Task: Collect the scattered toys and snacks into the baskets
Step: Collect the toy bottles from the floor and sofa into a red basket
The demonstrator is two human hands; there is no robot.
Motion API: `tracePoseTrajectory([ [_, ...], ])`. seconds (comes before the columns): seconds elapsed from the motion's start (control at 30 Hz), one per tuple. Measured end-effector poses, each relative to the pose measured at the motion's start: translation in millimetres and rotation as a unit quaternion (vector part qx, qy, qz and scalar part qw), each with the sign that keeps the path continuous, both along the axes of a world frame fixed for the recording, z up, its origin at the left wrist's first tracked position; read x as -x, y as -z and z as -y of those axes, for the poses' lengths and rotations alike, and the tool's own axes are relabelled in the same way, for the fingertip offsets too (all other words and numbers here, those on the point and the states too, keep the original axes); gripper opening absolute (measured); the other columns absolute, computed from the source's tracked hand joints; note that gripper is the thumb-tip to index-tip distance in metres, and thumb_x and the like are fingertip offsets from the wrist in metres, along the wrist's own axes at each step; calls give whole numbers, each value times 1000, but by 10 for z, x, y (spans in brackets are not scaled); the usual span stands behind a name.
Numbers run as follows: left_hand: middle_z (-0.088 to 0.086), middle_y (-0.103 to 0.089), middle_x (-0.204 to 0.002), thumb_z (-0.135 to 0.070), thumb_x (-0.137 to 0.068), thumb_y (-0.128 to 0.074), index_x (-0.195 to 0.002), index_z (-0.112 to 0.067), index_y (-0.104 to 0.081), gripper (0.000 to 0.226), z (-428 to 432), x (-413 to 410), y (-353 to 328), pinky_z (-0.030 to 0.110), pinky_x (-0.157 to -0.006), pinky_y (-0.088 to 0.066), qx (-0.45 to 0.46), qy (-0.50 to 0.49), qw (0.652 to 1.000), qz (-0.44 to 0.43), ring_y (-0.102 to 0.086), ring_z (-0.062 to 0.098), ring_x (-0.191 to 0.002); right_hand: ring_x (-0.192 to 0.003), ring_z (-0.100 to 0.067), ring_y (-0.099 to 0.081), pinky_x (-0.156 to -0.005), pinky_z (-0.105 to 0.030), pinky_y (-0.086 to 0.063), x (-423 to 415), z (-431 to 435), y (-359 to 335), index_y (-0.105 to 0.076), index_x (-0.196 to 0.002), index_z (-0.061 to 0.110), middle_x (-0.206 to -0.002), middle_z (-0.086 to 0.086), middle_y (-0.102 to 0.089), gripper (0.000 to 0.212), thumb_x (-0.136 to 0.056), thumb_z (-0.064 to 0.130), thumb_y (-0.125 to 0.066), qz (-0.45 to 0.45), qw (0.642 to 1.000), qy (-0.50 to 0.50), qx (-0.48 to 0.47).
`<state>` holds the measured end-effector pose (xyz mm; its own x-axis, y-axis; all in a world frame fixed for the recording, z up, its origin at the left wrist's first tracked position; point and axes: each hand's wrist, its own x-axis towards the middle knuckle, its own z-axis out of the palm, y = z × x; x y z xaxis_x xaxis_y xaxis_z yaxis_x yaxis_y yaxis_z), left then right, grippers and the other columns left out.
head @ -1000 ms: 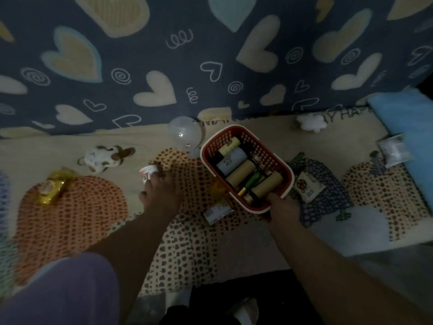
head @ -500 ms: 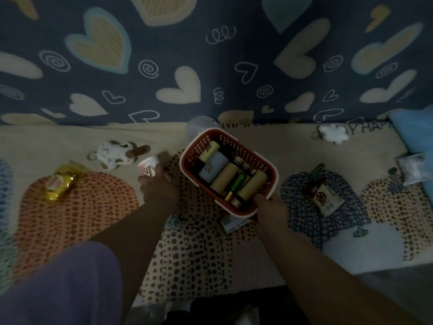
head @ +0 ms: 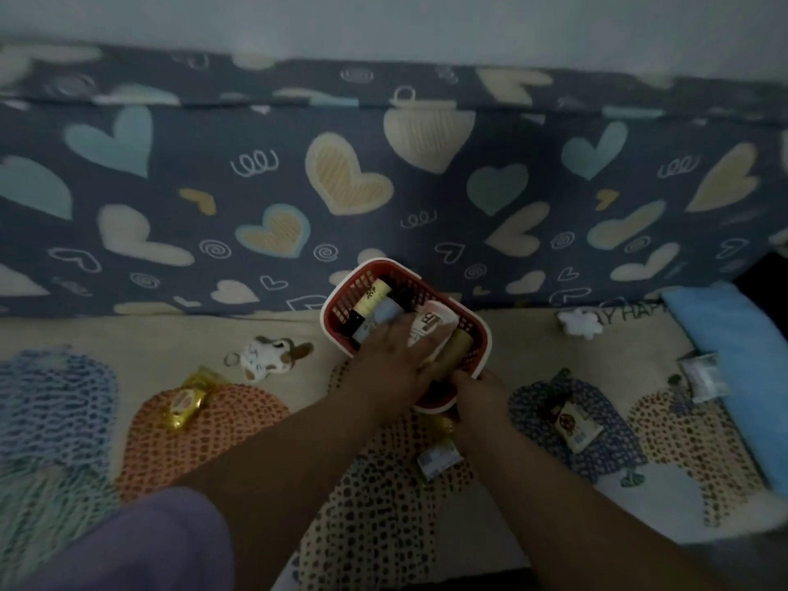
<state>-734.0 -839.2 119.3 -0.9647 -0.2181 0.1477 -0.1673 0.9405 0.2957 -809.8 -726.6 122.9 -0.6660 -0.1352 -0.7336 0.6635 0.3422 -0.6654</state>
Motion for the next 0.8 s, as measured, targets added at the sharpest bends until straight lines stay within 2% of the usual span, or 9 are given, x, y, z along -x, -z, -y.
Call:
tracePoseTrajectory([
  [0.07, 6, -8, -158, -52, -95, -34, -148, -46, -6, 60, 25, -8, -82, 51, -110, -23, -29, -40, 994, 98, -23, 33, -141, -73, -26, -63, -63, -36, -55, 9, -3, -178, -64, -103, 8, -81, -8, -65, 18, -91, 0, -53, -6, 1000, -13, 2],
  [0.13, -2, 5, -160, -56, -96, -25, -144, -54, 3, 56, 62, -40, -225, 51, -112, -11, -50, -52, 988, 137, -6, 27, -145, -69, -25, -61, -57, -33, -53, 23, -11, -393, -61, -97, 8, -78, -9, -62, 13, -92, 0, -52, -7, 1000, -24, -2],
  [0.27, -10, 7, -160, -64, -89, -35, -143, -55, 4, 67, 87, -137, -753, 51, -112, -6, -92, -67, 986, 125, 0, 20, -146, -78, -33, -64, -76, -48, -57, 38, -20, -752, -61, -102, 5, -86, -15, -65, 13, -92, 3, -52, 4, 997, -71, 3],
  [0.33, -12, -3, -160, -67, -88, -34, -144, -54, 0, 67, 192, -262, -873, 50, -112, -11, -125, -120, 982, 73, -5, 16, -146, -81, -33, -64, -79, -49, -56, 53, 13, -870, -60, -100, 10, -87, -15, -66, 12, -92, 4, -52, 2, 995, -98, 10],
  [0.43, -13, -18, -156, -65, -91, -20, -143, -52, -14, 54, 383, -562, -1122, 48, -111, -18, -96, -261, 960, -5, -15, 15, -143, -79, -33, -63, -74, -45, -55, 88, 116, -1099, -61, -95, 11, -86, -15, -66, 18, -89, -2, -51, -17, 989, -146, 33],
  [0.53, -5, -11, -158, -57, -95, -27, -147, -40, -17, 55, 575, -912, -1361, 50, -110, -18, -87, -437, 894, 46, -12, 23, -144, -81, -41, -67, -80, -55, -55, 117, 286, -1261, -67, -98, -1, -87, -26, -69, 25, -78, -9, -54, -43, 975, -209, 61],
  [0.63, 6, -12, -159, -55, -95, -32, -150, -25, -17, 64, 641, -1319, -1509, 47, -111, -26, -185, -545, 816, 58, -22, 31, -142, -83, -47, -67, -81, -66, -50, 58, 472, -1369, -69, -94, 0, -90, -30, -69, 33, -66, -9, -55, -27, 959, -266, 89],
  [0.7, 14, -36, -149, -49, -96, -38, -146, -14, -30, 61, 586, -1624, -1589, 39, -104, -35, -262, -566, 782, 5, -41, 33, -131, -78, -40, -67, -77, -56, -55, -94, 580, -1562, -69, -95, 3, -85, -26, -68, 33, -69, -9, -54, -29, 943, -322, 86],
  [0.8, 17, -63, -118, -33, -98, -43, -122, -9, -54, 36, 347, -2061, -1721, 35, -84, -44, -260, -585, 767, -44, -58, 33, -105, -64, -32, -65, -61, -39, -56, -349, 714, -1794, -66, -93, 5, -72, -17, -68, 29, -77, -11, -49, -51, 902, -418, 91],
])
